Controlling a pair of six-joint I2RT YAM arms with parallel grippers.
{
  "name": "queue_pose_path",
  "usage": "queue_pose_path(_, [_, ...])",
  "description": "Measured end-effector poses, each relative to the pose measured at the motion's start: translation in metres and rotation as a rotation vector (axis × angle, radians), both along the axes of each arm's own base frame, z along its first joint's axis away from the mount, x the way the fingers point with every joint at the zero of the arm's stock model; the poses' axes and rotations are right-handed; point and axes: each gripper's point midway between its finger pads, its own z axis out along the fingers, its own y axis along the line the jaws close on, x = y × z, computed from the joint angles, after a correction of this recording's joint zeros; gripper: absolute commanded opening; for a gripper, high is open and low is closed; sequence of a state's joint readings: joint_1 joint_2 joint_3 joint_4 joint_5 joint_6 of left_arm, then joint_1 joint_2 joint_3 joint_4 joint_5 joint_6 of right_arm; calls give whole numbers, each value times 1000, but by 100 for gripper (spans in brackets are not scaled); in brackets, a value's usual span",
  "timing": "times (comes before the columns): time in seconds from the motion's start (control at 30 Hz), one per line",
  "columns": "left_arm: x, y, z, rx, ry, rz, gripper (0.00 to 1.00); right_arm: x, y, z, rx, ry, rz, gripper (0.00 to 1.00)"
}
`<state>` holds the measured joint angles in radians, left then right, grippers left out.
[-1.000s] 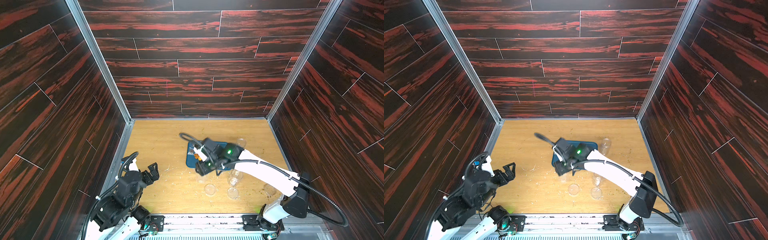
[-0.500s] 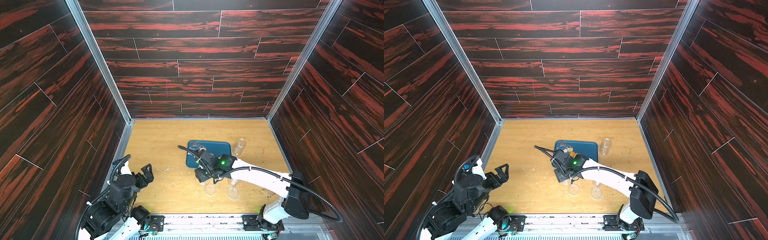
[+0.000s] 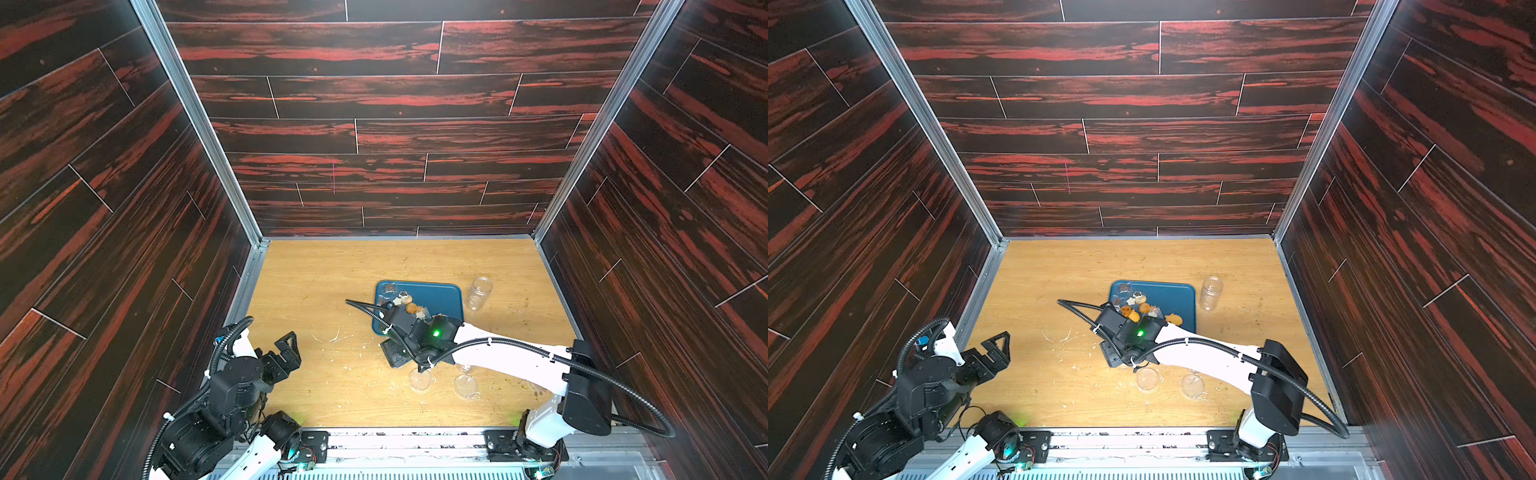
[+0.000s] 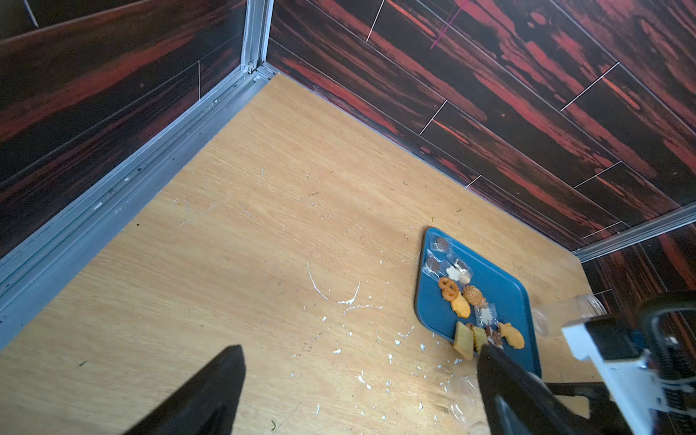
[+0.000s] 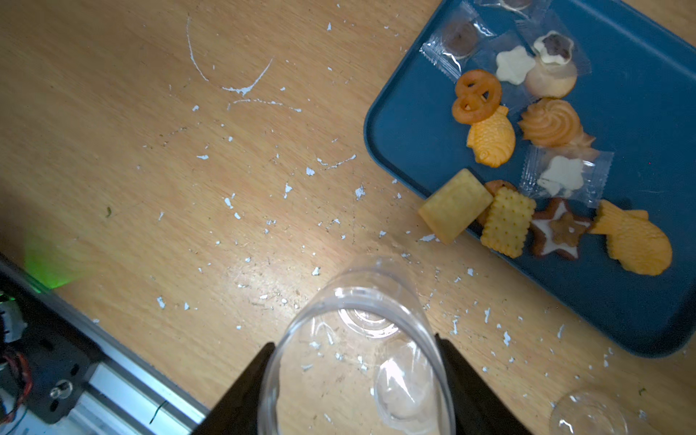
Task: Pour the cookies out of the jar
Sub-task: Place the jar at the center of the board.
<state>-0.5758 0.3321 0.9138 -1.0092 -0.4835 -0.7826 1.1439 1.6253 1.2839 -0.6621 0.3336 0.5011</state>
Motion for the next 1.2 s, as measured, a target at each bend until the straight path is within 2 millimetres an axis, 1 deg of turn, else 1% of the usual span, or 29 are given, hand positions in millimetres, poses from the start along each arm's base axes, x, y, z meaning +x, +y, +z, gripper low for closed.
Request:
queue_pose_path(0.33, [-2,1,-2,6,10,0,100,3,1,-7,-1,-20,-7,66])
queue_pose_path(0.9, [-2,1,-2,7,11,0,100,1,-4,-24,-30,-6,-11,70])
queue_pose_path(1.2, [-2,1,-2,4,11,1,100,0,-7,-29,-38,1,-17,73])
